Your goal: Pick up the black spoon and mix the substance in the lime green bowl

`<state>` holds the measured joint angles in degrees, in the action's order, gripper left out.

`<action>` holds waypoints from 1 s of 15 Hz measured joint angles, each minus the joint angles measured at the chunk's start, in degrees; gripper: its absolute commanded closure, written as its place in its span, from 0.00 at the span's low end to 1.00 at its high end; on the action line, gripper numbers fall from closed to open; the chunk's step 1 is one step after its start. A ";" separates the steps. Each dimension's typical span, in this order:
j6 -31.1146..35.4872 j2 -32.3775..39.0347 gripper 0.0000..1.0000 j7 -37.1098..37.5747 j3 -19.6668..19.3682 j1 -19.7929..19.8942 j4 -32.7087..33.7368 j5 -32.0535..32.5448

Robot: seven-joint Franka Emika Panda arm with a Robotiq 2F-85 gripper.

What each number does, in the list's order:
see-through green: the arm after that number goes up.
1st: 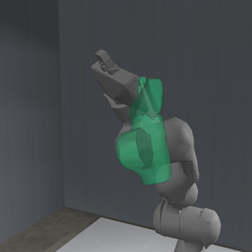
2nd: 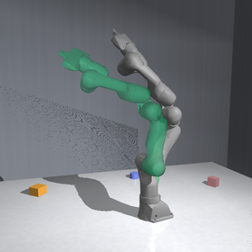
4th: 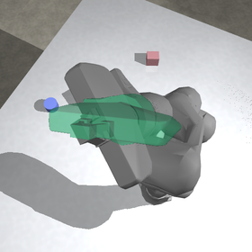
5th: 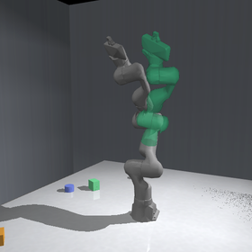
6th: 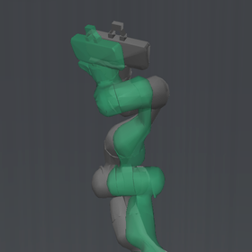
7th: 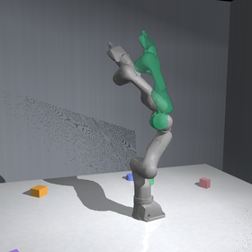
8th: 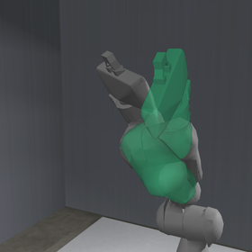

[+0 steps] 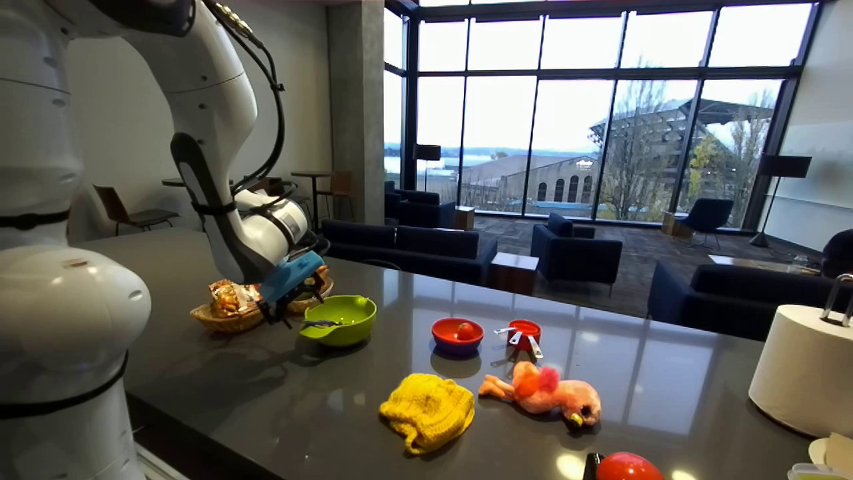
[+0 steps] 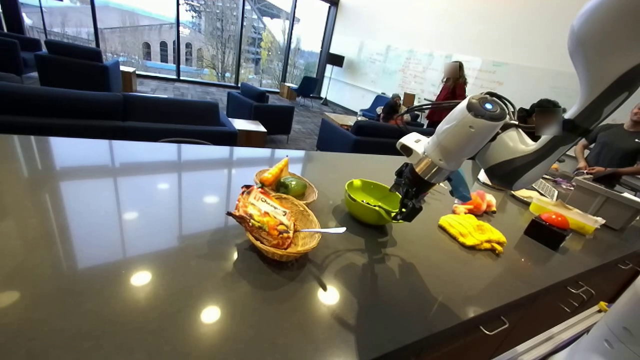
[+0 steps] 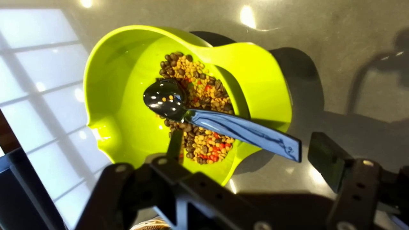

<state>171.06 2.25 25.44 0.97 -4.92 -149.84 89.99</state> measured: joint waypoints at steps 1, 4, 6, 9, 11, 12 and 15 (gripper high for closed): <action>0.00 0.28 0.00 0.01 0.00 0.01 0.15 0.01; 0.00 1.11 0.00 0.08 -0.04 0.04 0.67 0.24; 0.00 1.43 0.08 0.42 -0.15 0.07 0.91 0.90; 0.00 1.65 0.35 1.10 -0.32 0.26 1.16 1.93; -0.01 1.85 0.52 1.40 -0.53 0.31 1.39 2.44; -0.02 1.94 0.62 1.56 -0.63 0.32 1.47 2.65; -0.05 2.07 0.84 2.27 -0.81 0.32 1.60 3.39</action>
<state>171.01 4.31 27.72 0.16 -4.60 -148.24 93.38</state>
